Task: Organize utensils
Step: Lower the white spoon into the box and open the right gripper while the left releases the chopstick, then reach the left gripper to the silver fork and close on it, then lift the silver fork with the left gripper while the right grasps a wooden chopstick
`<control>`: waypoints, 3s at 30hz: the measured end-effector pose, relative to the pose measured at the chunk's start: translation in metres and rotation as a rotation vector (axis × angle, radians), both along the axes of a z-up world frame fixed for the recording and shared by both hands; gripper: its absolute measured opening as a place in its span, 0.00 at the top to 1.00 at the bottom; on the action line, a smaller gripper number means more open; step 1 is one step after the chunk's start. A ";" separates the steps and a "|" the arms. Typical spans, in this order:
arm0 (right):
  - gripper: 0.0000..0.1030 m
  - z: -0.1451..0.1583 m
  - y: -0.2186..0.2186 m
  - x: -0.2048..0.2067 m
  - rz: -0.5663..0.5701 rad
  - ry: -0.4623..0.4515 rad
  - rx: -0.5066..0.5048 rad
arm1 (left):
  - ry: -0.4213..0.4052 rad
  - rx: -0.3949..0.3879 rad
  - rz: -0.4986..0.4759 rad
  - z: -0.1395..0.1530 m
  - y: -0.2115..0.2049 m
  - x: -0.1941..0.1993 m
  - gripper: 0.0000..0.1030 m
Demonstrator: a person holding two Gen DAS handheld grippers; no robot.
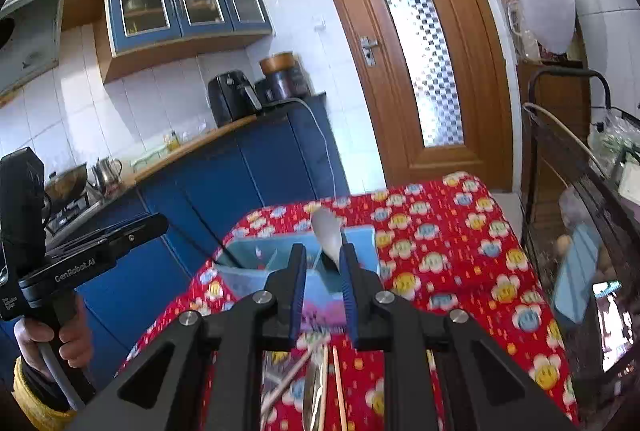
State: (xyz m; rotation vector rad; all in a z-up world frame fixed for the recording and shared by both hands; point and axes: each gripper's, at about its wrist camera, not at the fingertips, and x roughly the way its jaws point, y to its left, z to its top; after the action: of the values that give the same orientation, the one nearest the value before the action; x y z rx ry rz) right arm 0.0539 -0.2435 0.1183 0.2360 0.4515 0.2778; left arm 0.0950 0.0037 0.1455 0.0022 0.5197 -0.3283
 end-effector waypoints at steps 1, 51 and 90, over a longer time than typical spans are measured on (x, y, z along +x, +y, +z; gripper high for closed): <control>0.81 -0.002 -0.001 -0.004 0.002 0.010 -0.002 | 0.023 -0.003 -0.004 -0.004 0.001 -0.005 0.63; 0.74 -0.112 -0.020 -0.025 0.019 0.331 0.034 | 0.522 -0.131 -0.112 -0.153 -0.041 0.021 0.95; 0.74 -0.109 0.020 -0.004 0.197 0.526 -0.203 | 0.277 -0.152 -0.075 -0.091 0.003 -0.010 0.99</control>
State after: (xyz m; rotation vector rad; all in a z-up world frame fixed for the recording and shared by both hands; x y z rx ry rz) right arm 0.0497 -0.2236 0.0094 0.0620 1.0209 0.3604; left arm 0.0854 0.0070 0.0541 -0.1732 0.7695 -0.4441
